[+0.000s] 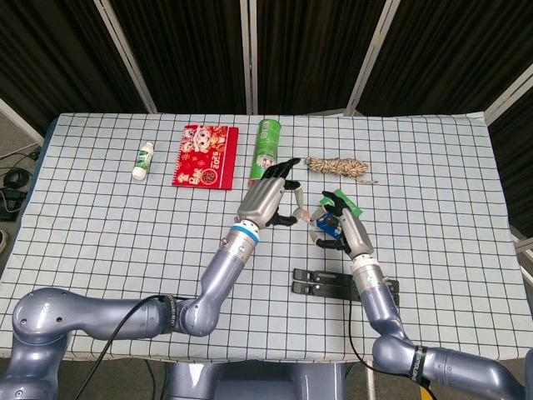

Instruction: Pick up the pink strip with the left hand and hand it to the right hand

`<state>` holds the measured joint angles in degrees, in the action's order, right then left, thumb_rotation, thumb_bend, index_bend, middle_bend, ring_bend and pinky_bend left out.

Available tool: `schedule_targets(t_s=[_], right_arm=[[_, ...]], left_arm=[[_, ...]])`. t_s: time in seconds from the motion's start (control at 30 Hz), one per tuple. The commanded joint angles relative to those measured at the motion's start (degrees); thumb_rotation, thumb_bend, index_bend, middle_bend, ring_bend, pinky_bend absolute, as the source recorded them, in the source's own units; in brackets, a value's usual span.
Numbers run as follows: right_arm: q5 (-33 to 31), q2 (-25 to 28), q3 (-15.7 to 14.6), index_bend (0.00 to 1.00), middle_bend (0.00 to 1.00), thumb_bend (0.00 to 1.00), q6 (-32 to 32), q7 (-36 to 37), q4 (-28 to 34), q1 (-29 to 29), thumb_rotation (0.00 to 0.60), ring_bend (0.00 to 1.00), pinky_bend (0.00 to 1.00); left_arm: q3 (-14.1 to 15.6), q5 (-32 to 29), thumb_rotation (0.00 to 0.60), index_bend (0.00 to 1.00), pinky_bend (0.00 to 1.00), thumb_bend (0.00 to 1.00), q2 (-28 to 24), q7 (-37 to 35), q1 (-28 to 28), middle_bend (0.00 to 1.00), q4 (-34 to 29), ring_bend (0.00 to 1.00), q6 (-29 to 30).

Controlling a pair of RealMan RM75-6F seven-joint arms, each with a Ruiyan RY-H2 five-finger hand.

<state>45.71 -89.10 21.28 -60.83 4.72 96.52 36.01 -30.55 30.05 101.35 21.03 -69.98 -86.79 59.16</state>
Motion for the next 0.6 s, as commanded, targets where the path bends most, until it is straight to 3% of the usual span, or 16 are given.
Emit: schedule_targets(t_s=[0.03, 0.6], right_arm=[[0.1, 0.0, 0.1, 0.52, 0.09, 0.29, 0.0, -0.3, 0.1, 0.0, 0.6, 0.0, 0.0], [0.0, -0.2, 0.5, 0.58, 0.1, 0.38, 0.0, -1.4, 1.0, 0.0, 0.6, 0.0, 0.0]], left_arm=[[0.0, 0.0, 0.6, 0.81, 0.0, 0.57, 0.3, -0.4, -0.1, 0.0, 0.1, 0.0, 0.0], [-0.5, 0.0, 0.6, 0.81, 0.0, 0.57, 1.3, -1.3, -0.7, 0.0, 0.2, 0.0, 0.6]])
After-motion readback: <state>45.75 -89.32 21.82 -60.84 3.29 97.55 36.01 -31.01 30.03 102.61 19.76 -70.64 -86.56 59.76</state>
